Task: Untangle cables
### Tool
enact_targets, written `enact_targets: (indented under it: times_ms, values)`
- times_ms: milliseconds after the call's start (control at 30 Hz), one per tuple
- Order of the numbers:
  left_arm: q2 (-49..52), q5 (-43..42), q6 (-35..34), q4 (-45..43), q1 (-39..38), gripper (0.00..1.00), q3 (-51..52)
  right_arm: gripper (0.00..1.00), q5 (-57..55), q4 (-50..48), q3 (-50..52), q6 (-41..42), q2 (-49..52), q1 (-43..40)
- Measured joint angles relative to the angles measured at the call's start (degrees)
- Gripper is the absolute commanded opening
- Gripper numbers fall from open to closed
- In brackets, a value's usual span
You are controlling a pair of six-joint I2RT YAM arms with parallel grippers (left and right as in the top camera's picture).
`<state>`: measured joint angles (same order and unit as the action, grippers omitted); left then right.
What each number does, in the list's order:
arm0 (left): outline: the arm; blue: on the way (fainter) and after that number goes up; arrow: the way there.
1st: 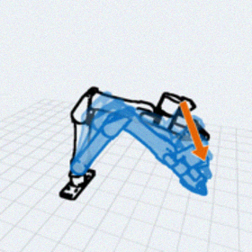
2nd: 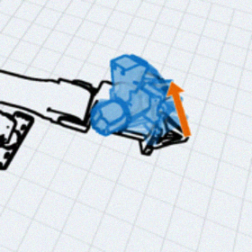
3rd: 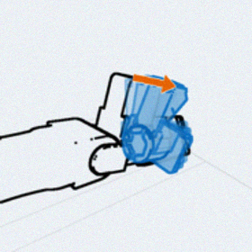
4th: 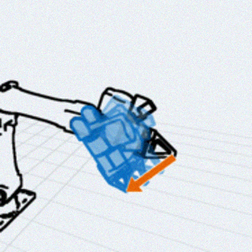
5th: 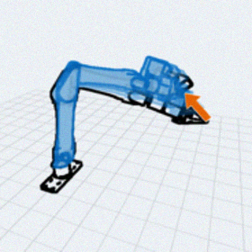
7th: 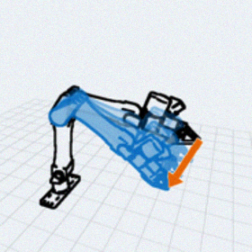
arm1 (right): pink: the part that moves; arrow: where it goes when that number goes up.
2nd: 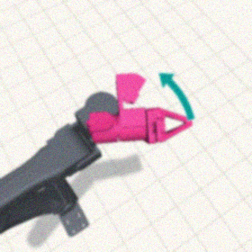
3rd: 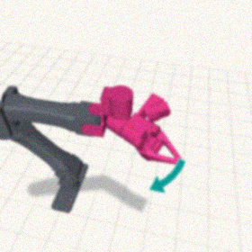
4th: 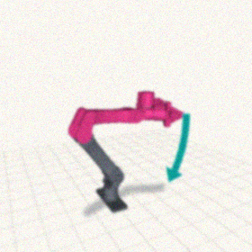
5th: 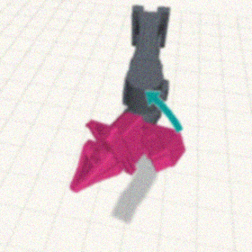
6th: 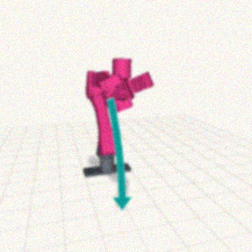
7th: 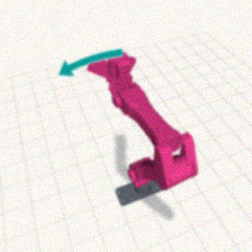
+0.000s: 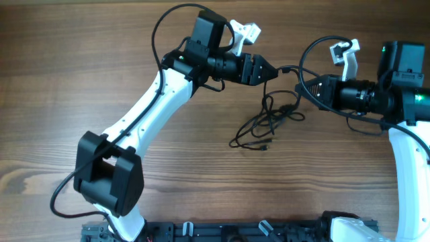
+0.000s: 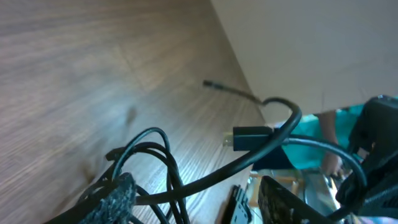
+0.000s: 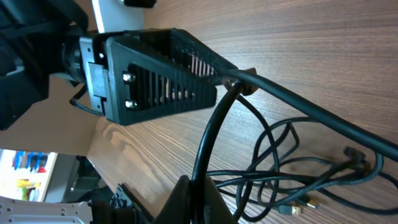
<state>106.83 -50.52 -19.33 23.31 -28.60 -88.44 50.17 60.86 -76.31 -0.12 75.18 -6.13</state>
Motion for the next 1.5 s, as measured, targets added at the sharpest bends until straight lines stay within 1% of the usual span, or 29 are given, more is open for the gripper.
enact_targets:
  times_ms: [67, 167, 200, 267, 333, 433, 633, 700, 767, 867, 1000, 1167, 1333, 1500]
  values:
    - [0.39, -1.27, 0.7, -0.15, -0.24, 0.56, 0.0, 0.04, 0.0, 0.0, 0.0, -0.02, 0.0, 0.0]
    - [0.92, -2.6, 1.86, -0.39, -0.98, 0.38, 0.0, 0.04, 0.0, 0.0, 0.0, -0.02, 0.0, 0.0]
    - [1.14, -2.75, 2.47, -0.72, -1.33, 0.33, 0.0, 0.04, -0.02, 0.02, 0.0, -0.02, 0.0, 0.0]
    - [1.73, -2.23, 2.89, -1.18, -2.16, 0.15, 0.0, 0.04, 0.04, 0.04, 0.0, -0.02, 0.0, 0.0]
    - [2.32, -0.7, 2.58, -1.09, -2.84, 0.04, 0.0, 0.04, 0.48, 0.02, 0.0, -0.02, 0.0, 0.0]
    - [3.39, 4.07, 1.6, -1.09, -3.69, 0.04, 0.0, 0.04, 1.46, 0.02, 0.0, -0.02, -0.04, 0.0]
    - [4.24, 17.33, -6.49, -1.07, -4.07, 0.04, 0.0, 0.04, 2.4, 1.95, 0.0, -0.09, -0.09, 0.0]
    - [4.24, 20.48, -8.22, -1.03, -4.07, 0.04, 0.0, 0.04, 2.27, 2.4, 0.0, 0.02, -0.09, 0.0]
    - [4.24, 23.1, -9.4, -0.57, -4.07, 0.04, 0.0, 0.04, 0.07, 2.69, 0.0, 1.36, -0.11, 0.0]
    - [4.24, 27.43, -10.43, 2.4, -4.04, 0.04, 0.0, 0.04, -10.32, 3.65, 0.0, 6.82, -0.2, 0.02]
    - [4.24, 31.23, -10.8, 7.19, -4.02, 0.04, 0.0, 0.04, -23.93, 5.05, 0.0, 13.14, -0.2, 0.04]
    - [4.24, 33.62, -9.49, 9.42, -4.02, 0.04, 0.0, 0.04, -34.45, 5.99, 0.0, 17.03, -0.2, 0.04]
    - [4.24, 36.24, -5.07, 9.68, -4.02, 0.04, 0.0, 0.04, -36.81, 5.97, 0.0, 17.64, 2.01, 0.04]
    - [3.87, 38.82, -3.08, 10.82, -3.19, 0.04, 0.0, 0.04, -37.77, 5.27, 0.0, 18.12, 8.79, 0.04]
